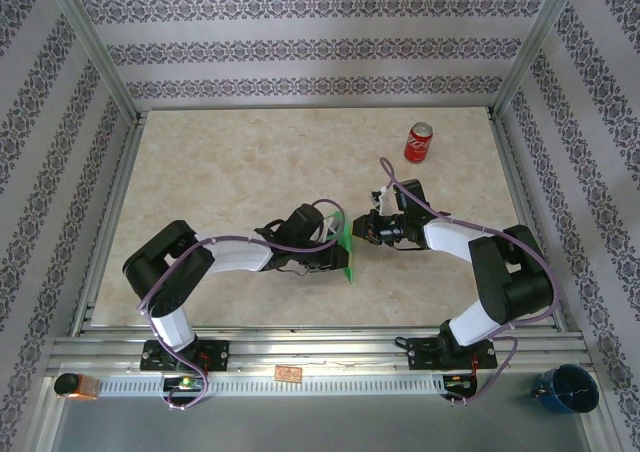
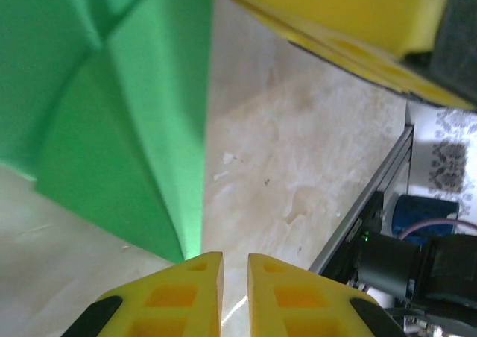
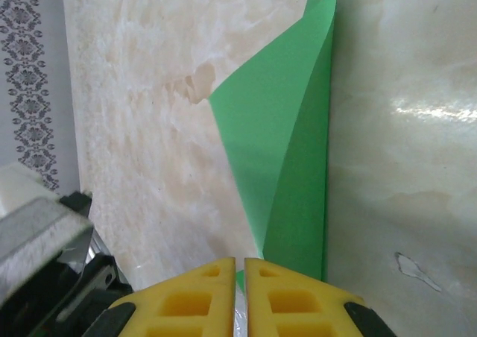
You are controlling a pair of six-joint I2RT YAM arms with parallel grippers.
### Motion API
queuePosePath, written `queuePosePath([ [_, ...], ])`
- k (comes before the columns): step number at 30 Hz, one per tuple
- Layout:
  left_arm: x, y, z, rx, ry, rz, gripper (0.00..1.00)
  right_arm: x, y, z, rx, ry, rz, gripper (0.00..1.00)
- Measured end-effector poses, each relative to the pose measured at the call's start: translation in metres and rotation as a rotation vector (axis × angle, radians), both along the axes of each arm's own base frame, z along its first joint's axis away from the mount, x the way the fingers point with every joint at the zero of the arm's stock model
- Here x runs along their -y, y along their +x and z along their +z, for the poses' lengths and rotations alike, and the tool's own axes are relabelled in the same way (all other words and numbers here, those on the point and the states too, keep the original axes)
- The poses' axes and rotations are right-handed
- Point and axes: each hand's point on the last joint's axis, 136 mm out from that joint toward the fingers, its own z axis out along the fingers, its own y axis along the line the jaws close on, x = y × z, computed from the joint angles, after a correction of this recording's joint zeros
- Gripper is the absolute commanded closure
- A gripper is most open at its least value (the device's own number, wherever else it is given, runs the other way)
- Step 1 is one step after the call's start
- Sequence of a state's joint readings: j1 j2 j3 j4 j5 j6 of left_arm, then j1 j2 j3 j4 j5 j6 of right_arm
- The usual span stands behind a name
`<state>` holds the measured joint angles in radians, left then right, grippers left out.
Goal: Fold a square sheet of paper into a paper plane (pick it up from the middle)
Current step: Fold the wing for the fifth time at the center of the table.
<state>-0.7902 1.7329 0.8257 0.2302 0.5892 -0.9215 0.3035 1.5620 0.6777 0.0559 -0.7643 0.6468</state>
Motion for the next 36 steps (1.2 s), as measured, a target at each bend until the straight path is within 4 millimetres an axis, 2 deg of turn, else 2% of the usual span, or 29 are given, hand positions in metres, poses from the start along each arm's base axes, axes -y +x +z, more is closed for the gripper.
queuePosePath([
  [7, -0.012, 0.013, -0.001, 0.007, -0.011, 0.086, 0.84, -0.001, -0.003, -0.011, -0.038, -0.005, 0.006, 0.87],
  [12, -0.017, 0.023, 0.009, 0.033, -0.013, 0.139, 0.93, 0.007, 0.004, -0.002, -0.011, 0.004, -0.023, 0.84],
  [17, -0.04, 0.044, 0.0, 0.016, 0.036, 0.24, 0.94, 0.02, 0.007, 0.0, -0.002, 0.005, -0.063, 0.85],
  [21, -0.054, 0.049, -0.009, -0.007, 0.079, 0.278, 0.94, 0.015, 0.002, -0.011, -0.038, 0.001, -0.044, 0.85],
  [29, -0.057, 0.054, -0.015, -0.026, 0.103, 0.287, 0.95, 0.003, -0.01, -0.037, -0.115, -0.019, 0.0, 0.85],
  [36, -0.059, 0.059, -0.036, -0.055, 0.138, 0.285, 0.99, -0.005, -0.005, -0.034, -0.107, 0.009, 0.024, 0.87],
])
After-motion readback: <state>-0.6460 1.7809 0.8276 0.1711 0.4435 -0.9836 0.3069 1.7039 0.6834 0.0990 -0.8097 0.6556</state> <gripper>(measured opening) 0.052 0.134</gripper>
